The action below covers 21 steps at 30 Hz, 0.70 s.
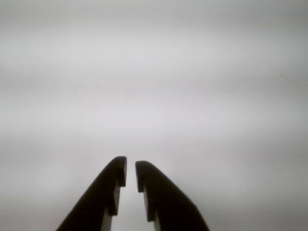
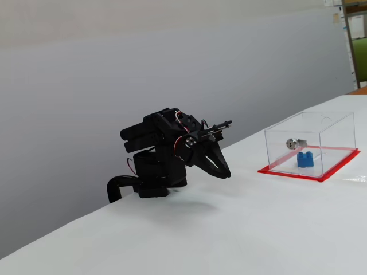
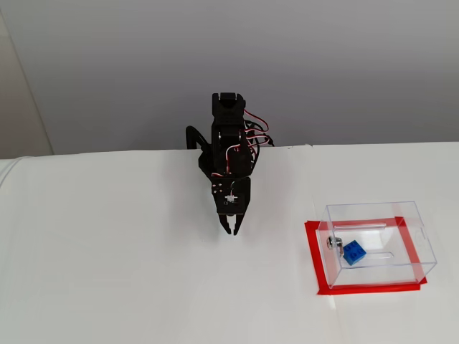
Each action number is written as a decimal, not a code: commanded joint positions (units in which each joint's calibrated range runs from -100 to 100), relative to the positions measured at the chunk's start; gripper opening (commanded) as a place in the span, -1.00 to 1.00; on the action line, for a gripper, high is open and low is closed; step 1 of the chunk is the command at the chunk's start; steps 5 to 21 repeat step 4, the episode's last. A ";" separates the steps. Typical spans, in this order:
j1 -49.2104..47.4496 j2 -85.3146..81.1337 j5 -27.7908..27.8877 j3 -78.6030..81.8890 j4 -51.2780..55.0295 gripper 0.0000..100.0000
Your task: Pick the blue lego brick and place it into the transparent box
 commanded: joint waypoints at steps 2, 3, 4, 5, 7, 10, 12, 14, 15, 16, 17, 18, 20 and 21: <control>0.16 -0.59 0.25 0.51 0.02 -0.96; 0.16 -0.59 0.25 0.51 0.02 -0.96; 0.16 -0.59 0.25 0.51 0.02 -0.96; 0.16 -0.59 0.25 0.51 0.02 -0.96; 0.16 -0.59 0.25 0.51 0.02 -0.96; 0.16 -0.59 0.25 0.51 0.02 -0.96; 0.16 -0.59 0.25 0.51 0.02 -0.96; 0.16 -0.59 0.25 0.51 0.02 -0.96; 0.16 -0.59 0.25 0.51 0.02 -0.96; 0.16 -0.59 0.25 0.51 0.02 -0.96; 0.16 -0.59 0.25 0.51 0.02 -0.96; 0.16 -0.59 0.25 0.51 0.02 -0.96; 0.16 -0.59 0.25 0.51 0.02 -0.96; 0.16 -0.59 0.25 0.51 0.02 -0.96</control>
